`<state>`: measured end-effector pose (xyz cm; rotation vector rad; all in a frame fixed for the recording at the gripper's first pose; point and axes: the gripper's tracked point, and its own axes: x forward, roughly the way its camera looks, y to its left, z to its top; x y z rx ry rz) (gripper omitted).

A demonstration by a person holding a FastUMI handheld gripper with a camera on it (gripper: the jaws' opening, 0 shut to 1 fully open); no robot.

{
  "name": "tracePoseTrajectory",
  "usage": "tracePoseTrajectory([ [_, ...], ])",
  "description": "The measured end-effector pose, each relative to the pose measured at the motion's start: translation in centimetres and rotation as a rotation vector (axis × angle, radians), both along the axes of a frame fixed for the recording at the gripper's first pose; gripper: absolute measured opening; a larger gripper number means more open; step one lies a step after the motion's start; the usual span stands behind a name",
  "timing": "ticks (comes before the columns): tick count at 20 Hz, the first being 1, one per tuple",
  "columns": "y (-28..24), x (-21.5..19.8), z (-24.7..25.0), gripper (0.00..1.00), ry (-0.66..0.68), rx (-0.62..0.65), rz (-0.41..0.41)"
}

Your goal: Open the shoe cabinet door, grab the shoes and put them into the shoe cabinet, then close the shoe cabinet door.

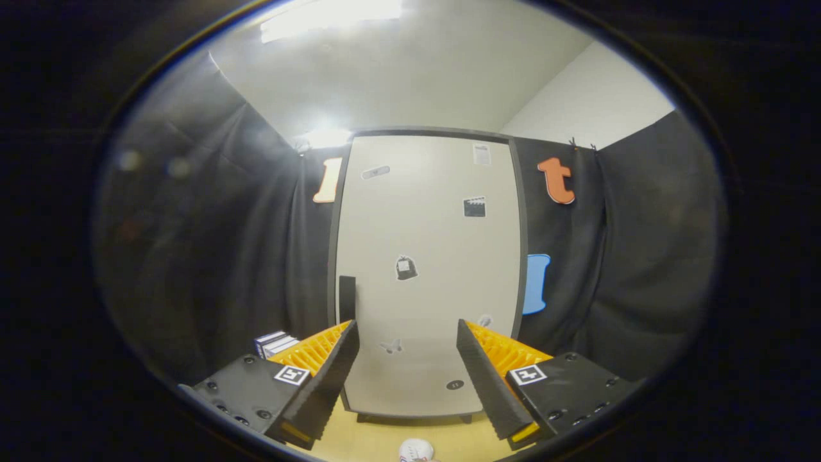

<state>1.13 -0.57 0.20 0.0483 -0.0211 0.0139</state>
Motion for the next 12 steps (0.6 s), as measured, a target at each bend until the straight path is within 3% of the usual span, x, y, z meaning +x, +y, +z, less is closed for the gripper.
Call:
tracePoseTrajectory([
  [12, 2.6, 1.8, -2.2, 0.97, 0.031, -0.024, 0.063],
])
